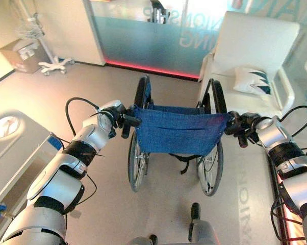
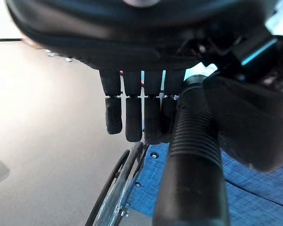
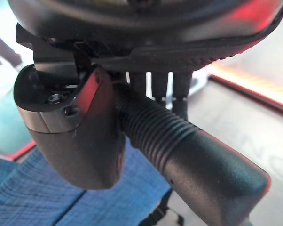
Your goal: Push the wheelchair next to the bed
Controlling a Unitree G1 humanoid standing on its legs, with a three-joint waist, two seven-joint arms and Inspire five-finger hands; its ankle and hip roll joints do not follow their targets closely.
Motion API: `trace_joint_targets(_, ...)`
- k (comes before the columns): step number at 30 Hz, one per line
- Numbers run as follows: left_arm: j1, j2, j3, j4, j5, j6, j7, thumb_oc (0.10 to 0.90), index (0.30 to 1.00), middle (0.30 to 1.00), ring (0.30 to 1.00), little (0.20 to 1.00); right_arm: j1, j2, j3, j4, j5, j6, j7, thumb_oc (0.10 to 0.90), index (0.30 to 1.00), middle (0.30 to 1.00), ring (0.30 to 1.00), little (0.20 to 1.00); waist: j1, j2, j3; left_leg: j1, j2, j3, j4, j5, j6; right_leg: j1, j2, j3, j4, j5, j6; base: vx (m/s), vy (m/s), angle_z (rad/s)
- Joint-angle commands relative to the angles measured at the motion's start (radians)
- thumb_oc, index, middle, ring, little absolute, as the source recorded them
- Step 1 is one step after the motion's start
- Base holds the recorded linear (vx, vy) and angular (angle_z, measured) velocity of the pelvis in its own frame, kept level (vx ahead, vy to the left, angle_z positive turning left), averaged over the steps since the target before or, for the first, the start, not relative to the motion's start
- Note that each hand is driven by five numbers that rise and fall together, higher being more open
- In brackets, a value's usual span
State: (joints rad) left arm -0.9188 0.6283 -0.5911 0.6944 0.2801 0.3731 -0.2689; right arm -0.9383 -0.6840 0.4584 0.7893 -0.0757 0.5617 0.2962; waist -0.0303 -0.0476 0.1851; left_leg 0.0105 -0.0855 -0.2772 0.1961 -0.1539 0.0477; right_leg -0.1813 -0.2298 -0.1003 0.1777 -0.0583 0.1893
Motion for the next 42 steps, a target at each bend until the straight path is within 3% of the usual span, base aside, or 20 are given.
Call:
trace_joint_targets(1,0.117,0.057,-0.039,0.016,0.065,-0.105,-0.125,0.4,0.3,0.3,0.3,0.3,-0.04,-0.054,0.173,-0.028,-0.096,-0.207,0.083,0.4,0.3,0.3,0.3,0.3,0.085,-0.001,0.01,0.082,0.025,0.172,0.086,-0.108,-0.031,-0.007,0.005,-0.015,-0.027,0.197,-0.029,0.42,-0.335,0.61)
trace_joint_targets(3,0.138,0.065,-0.037,0.006,0.072,-0.099,-0.144,0.4,0.3,0.3,0.3,0.3,-0.048,-0.056,0.186,-0.038,-0.101,-0.218,0.104,0.4,0.3,0.3,0.3,0.3,0.089,0.0,0.006,0.102,0.054,0.177,0.075,-0.088,-0.047,0.0,0.016,-0.043,-0.005,0.172,-0.035,0.31,-0.239,0.71)
trace_joint_targets(4,0.153,0.064,-0.038,-0.006,0.082,-0.091,-0.158,0.4,0.3,0.3,0.3,0.3,-0.062,-0.065,0.203,-0.051,-0.113,-0.229,0.126,0.4,0.3,0.3,0.3,0.3,0.092,0.003,0.0,0.103,0.086,0.18,0.071,-0.034,-0.066,0.015,0.033,-0.068,0.0,0.146,-0.051,0.36,-0.288,0.66)
trace_joint_targets(10,0.198,0.043,-0.046,-0.047,0.084,-0.068,-0.142,0.4,0.3,0.3,0.3,0.3,-0.089,-0.09,0.244,-0.079,-0.133,-0.265,0.116,0.4,0.3,0.3,0.3,0.3,0.096,0.005,-0.014,0.097,0.163,0.198,0.06,0.133,-0.108,0.072,0.077,-0.158,0.005,0.068,-0.109,0.31,-0.249,0.49)
trace_joint_targets(13,0.206,0.032,-0.045,-0.045,0.088,-0.069,-0.14,0.4,0.3,0.3,0.3,0.3,-0.092,-0.098,0.247,-0.083,-0.14,-0.264,0.119,0.4,0.3,0.3,0.3,0.3,0.093,0.003,-0.016,0.098,0.181,0.214,0.071,0.16,-0.115,0.084,0.084,-0.178,0.006,0.054,-0.121,0.22,-0.167,0.28)
trace_joint_targets(16,0.224,-0.003,-0.049,-0.042,0.106,-0.094,-0.13,0.4,0.3,0.3,0.3,0.3,-0.085,-0.12,0.251,-0.063,-0.17,-0.299,0.122,0.4,0.3,0.3,0.3,0.3,0.076,-0.006,-0.025,0.091,0.239,0.298,0.142,0.249,-0.134,0.116,0.099,-0.24,0.002,0.024,-0.158,0.27,-0.221,0.28)
trace_joint_targets(19,0.218,-0.026,-0.062,-0.054,0.142,-0.106,-0.141,0.4,0.3,0.3,0.3,0.3,-0.098,-0.12,0.271,-0.05,-0.168,-0.317,0.11,0.4,0.3,0.3,0.3,0.3,0.109,-0.008,0.017,-0.009,0.154,0.31,0.156,0.205,-0.112,0.185,0.122,-0.252,-0.01,0.005,-0.165,0.28,-0.179,0.53)
trace_joint_targets(20,0.217,-0.026,-0.063,-0.058,0.145,-0.106,-0.143,0.4,0.3,0.3,0.3,0.3,-0.101,-0.117,0.272,-0.048,-0.168,-0.317,0.109,0.4,0.3,0.3,0.3,0.3,0.114,-0.007,0.024,-0.018,0.146,0.313,0.156,0.201,-0.111,0.194,0.125,-0.248,-0.012,0.003,-0.163,0.28,-0.143,0.36)
trace_joint_targets(22,0.218,-0.029,-0.067,-0.076,0.174,-0.11,-0.152,0.4,0.3,0.3,0.3,0.3,-0.116,-0.09,0.277,-0.033,-0.187,-0.309,0.093,0.4,0.3,0.3,0.3,0.3,0.159,0.003,0.068,-0.152,0.101,0.361,0.148,0.228,-0.119,0.274,0.149,-0.238,-0.048,-0.011,-0.161,0.26,-0.102,0.12)
trace_joint_targets(26,0.237,0.016,-0.072,-0.134,0.198,-0.116,-0.189,0.4,0.3,0.3,0.3,0.3,-0.131,-0.049,0.273,-0.012,-0.212,-0.336,0.07,0.4,0.3,0.3,0.3,0.3,0.248,0.05,0.103,-0.334,0.069,0.434,-0.015,0.366,-0.126,0.377,0.21,-0.216,-0.08,-0.04,-0.161,0.39,-0.022,-0.3)
trace_joint_targets(27,0.235,0.037,-0.069,-0.148,0.218,-0.127,-0.215,0.4,0.3,0.3,0.3,0.3,-0.165,-0.045,0.285,0.009,-0.226,-0.367,0.07,0.4,0.3,0.3,0.3,0.3,0.267,0.06,0.102,-0.336,0.075,0.467,-0.038,0.36,-0.111,0.382,0.214,-0.225,-0.065,-0.061,-0.162,0.3,0.081,-1.02)
trace_joint_targets(28,0.233,0.043,-0.063,-0.151,0.214,-0.124,-0.223,0.4,0.3,0.3,0.3,0.3,-0.178,-0.035,0.292,0.034,-0.221,-0.382,0.067,0.4,0.3,0.3,0.3,0.3,0.27,0.055,0.097,-0.312,0.06,0.489,-0.005,0.297,-0.078,0.374,0.208,-0.23,-0.038,-0.085,-0.166,0.34,0.123,-1.34)
trace_joint_targets(30,0.239,0.035,-0.059,-0.143,0.222,-0.118,-0.234,0.4,0.3,0.3,0.3,0.3,-0.171,-0.014,0.278,0.06,-0.223,-0.402,0.08,0.4,0.3,0.3,0.3,0.3,0.28,0.052,0.08,-0.302,0.047,0.475,0.032,0.256,-0.058,0.377,0.205,-0.236,-0.003,-0.114,-0.166,0.31,0.089,-1.13)
trace_joint_targets(32,0.24,0.044,-0.058,-0.133,0.215,-0.12,-0.25,0.4,0.3,0.3,0.3,0.3,-0.158,0.009,0.284,0.073,-0.222,-0.419,0.073,0.4,0.3,0.3,0.3,0.3,0.3,0.033,0.053,-0.266,0.03,0.47,0.032,0.195,-0.009,0.401,0.19,-0.241,0.036,-0.129,-0.148,0.4,0.085,-0.48)
trace_joint_targets(34,0.246,0.054,-0.064,-0.119,0.253,-0.128,-0.271,0.4,0.3,0.3,0.3,0.3,-0.126,0.027,0.276,0.069,-0.219,-0.442,0.082,0.4,0.3,0.3,0.3,0.3,0.316,0.01,0.004,-0.199,-0.004,0.451,-0.036,0.19,0.032,0.415,0.164,-0.237,0.212,-0.016,-0.063,0.59,0.146,-0.06)
trace_joint_targets(36,0.242,0.059,-0.072,-0.104,0.269,-0.141,-0.259,0.4,0.3,0.3,0.3,0.3,-0.11,0.024,0.281,0.044,-0.202,-0.438,0.077,0.4,0.3,0.3,0.3,0.3,0.309,-0.008,-0.014,-0.17,-0.027,0.426,-0.055,0.188,0.042,0.389,0.168,-0.204,0.266,0.064,-0.028,0.43,0.056,0.85)
trace_joint_targets(38,0.235,0.066,-0.081,-0.102,0.269,-0.139,-0.258,0.4,0.3,0.3,0.3,0.3,-0.101,0.021,0.28,0.027,-0.195,-0.436,0.077,0.4,0.3,0.3,0.3,0.3,0.304,-0.009,-0.022,-0.161,-0.029,0.402,-0.053,0.184,0.041,0.365,0.167,-0.185,0.267,0.101,-0.025,0.34,-0.081,0.79)
trace_joint_targets(40,0.216,0.071,-0.091,-0.094,0.275,-0.139,-0.258,0.4,0.3,0.3,0.3,0.3,-0.105,0.025,0.281,0.0,-0.18,-0.409,0.074,0.4,0.3,0.3,0.3,0.3,0.293,-0.009,-0.01,-0.158,-0.023,0.363,-0.016,0.165,0.027,0.31,0.127,-0.19,0.204,0.088,-0.043,0.34,-0.287,0.34)
trace_joint_targets(41,0.194,0.078,-0.094,-0.084,0.281,-0.139,-0.256,0.4,0.3,0.3,0.3,0.3,-0.129,0.038,0.283,-0.006,-0.164,-0.395,0.063,0.4,0.3,0.3,0.3,0.3,0.268,0.002,0.029,-0.101,-0.01,0.313,0.0,0.126,0.016,0.186,0.058,-0.189,0.152,0.136,-0.052,0.19,-0.252,0.1)
trace_joint_targets(42,0.194,0.078,-0.094,-0.083,0.281,-0.139,-0.256,0.4,0.3,0.3,0.3,0.3,-0.13,0.038,0.284,-0.006,-0.164,-0.395,0.063,0.4,0.3,0.3,0.3,0.3,0.267,0.003,0.029,-0.102,-0.01,0.311,-0.001,0.128,0.016,0.186,0.059,-0.191,0.149,0.139,-0.053,0.37,-0.46,0.02)
